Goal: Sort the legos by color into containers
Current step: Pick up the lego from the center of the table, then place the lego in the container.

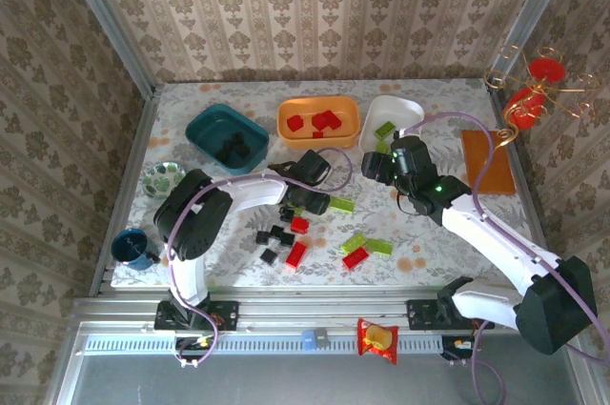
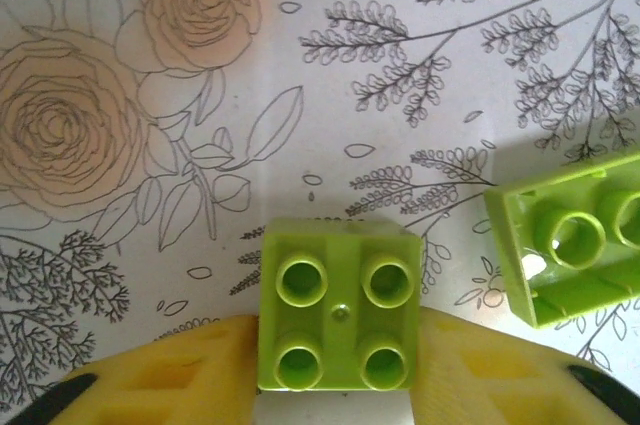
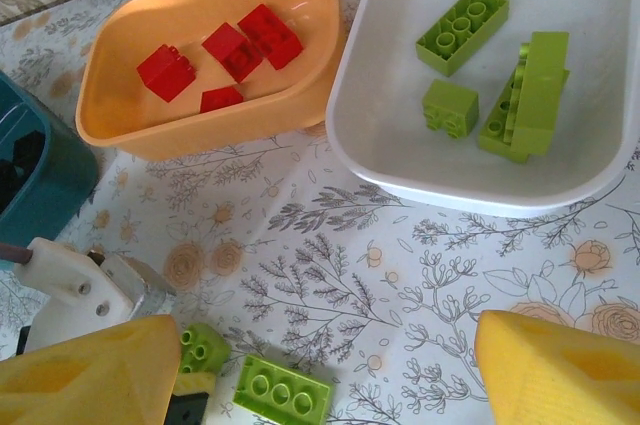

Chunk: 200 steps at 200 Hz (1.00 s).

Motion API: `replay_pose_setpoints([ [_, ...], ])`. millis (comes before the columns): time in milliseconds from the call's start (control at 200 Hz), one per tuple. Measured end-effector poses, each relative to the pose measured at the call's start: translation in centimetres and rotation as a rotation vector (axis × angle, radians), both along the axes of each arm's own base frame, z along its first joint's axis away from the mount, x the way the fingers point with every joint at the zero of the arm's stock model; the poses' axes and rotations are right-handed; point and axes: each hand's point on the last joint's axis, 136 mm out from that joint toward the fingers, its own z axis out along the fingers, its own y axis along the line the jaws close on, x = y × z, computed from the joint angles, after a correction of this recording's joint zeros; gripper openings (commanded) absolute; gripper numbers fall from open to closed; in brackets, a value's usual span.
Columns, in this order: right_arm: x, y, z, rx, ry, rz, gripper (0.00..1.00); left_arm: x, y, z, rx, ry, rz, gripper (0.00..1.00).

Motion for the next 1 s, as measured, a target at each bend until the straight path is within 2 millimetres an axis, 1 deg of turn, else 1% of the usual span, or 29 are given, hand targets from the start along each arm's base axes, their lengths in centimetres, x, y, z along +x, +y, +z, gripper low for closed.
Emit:
replay_pose_setpoints([
  [90,-0.1,-0.2,-0.3,-0.003,0.006,-0.002,0.79,0.2,-0.2,0.1,-0.008,-0.007,0.001,0.31],
  [235,-0.1,-0.4,-0.3,-0.001,0.004,-0.009,0.79,0.3,-0.3,0.4,-0.021,-0.019,0.003,0.30],
  [310,-0.3,-0.6,-0.2,0.002,0.000,-0.014,0.79,0.9,-0.8,1.2,-0.048,-0.046,0.005,0.30],
  [365,-0.4,-0.8,0.0,0.001,-0.005,-0.020,0.79,1.3,-1.2,2.2,-0.073,-0.072,0.006,0.30],
  [430,-0.5,-1.1,0.4,0.002,-0.019,-0.033,0.79,2.1,-2.1,3.7,-0.107,-0.105,0.007,0.30],
  [500,-0.6,-1.5,0.9,0.004,-0.033,-0.045,0.79,3.5,-3.7,6.2,-0.162,-0.151,0.006,0.30],
  [640,-1.2,-2.5,2.3,0.012,-0.074,-0.079,0.79,7.5,-8.6,12.4,-0.316,-0.266,-0.009,0.30],
  [680,-1.4,-2.8,2.7,0.015,-0.087,-0.091,0.79,8.5,-10.1,13.7,-0.356,-0.289,-0.018,0.30],
  [730,-1.7,-3.1,3.2,0.018,-0.098,-0.102,0.79,9.5,-11.7,14.7,-0.392,-0.303,-0.031,0.30],
  [775,-2.0,-3.5,3.5,0.016,-0.108,-0.112,0.79,10.3,-13.0,15.0,-0.415,-0.308,-0.041,0.30],
  [840,-2.3,-3.8,4.0,0.020,-0.119,-0.122,0.79,11.4,-14.7,14.6,-0.436,-0.303,-0.057,0.31],
  [925,-2.6,-4.2,4.3,0.020,-0.126,-0.130,0.79,12.5,-16.6,13.2,-0.444,-0.283,-0.074,0.34],
  [1000,-2.8,-4.4,4.6,0.020,-0.134,-0.137,0.79,13.4,-18.1,12.0,-0.450,-0.262,-0.083,0.41],
])
